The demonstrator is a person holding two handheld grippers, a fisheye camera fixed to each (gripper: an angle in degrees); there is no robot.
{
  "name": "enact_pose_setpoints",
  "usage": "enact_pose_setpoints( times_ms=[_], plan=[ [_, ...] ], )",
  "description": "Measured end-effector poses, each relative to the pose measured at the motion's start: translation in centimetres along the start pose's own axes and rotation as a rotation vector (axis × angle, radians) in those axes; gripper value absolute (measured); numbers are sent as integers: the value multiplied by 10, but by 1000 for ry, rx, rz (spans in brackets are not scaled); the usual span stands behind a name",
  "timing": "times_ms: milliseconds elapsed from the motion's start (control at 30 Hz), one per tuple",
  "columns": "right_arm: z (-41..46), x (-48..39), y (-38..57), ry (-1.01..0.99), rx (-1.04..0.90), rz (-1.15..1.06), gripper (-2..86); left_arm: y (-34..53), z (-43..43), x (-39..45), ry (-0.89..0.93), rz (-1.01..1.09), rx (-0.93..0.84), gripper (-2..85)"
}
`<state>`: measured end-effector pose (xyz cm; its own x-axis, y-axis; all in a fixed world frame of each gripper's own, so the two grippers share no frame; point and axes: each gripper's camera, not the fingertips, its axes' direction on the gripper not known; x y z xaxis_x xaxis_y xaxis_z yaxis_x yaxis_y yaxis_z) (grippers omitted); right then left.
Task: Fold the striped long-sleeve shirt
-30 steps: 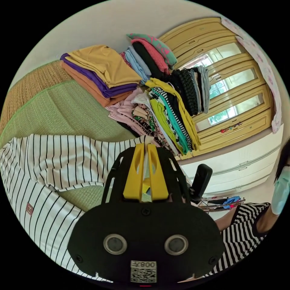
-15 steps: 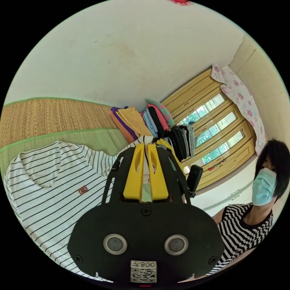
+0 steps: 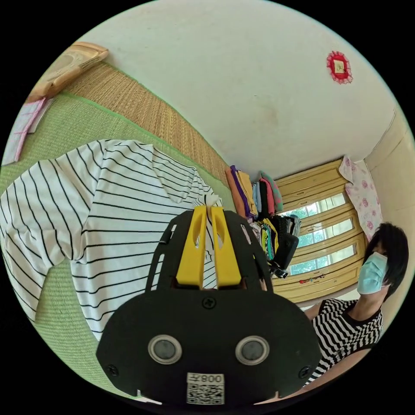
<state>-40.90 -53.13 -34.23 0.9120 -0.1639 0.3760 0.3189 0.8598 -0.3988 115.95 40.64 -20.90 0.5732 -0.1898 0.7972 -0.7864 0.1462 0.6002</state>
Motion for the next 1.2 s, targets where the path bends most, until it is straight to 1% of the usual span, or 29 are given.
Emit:
enact_pose_setpoints(
  times_ms=[200, 367, 500, 633, 867, 1033, 1200],
  plan=[
    [39, -2, -22, -10, -77, -17, 7, 34, -18, -76, 4, -35, 11, 17],
    [66, -2, -40, -20, -117, -15, 7, 52, -20, -119, -18, -52, 6, 17],
    [80, -4, -52, -36, -134, -21, 7, 67, -22, -150, -2, -74, 29, 18],
    [98, -11, -67, -33, -164, -44, 7, 78, -23, -167, -20, -79, 24, 19],
    [144, -11, -75, -29, -275, -37, 9, 99, -3, -198, -139, -127, -35, 23],
    [166, -6, -73, -62, -343, -17, 14, 117, 3, -206, -201, -176, 19, 28],
    [157, -6, -68, -95, -319, -17, 22, 129, 20, -183, -250, -150, 65, 42]
  ],
)
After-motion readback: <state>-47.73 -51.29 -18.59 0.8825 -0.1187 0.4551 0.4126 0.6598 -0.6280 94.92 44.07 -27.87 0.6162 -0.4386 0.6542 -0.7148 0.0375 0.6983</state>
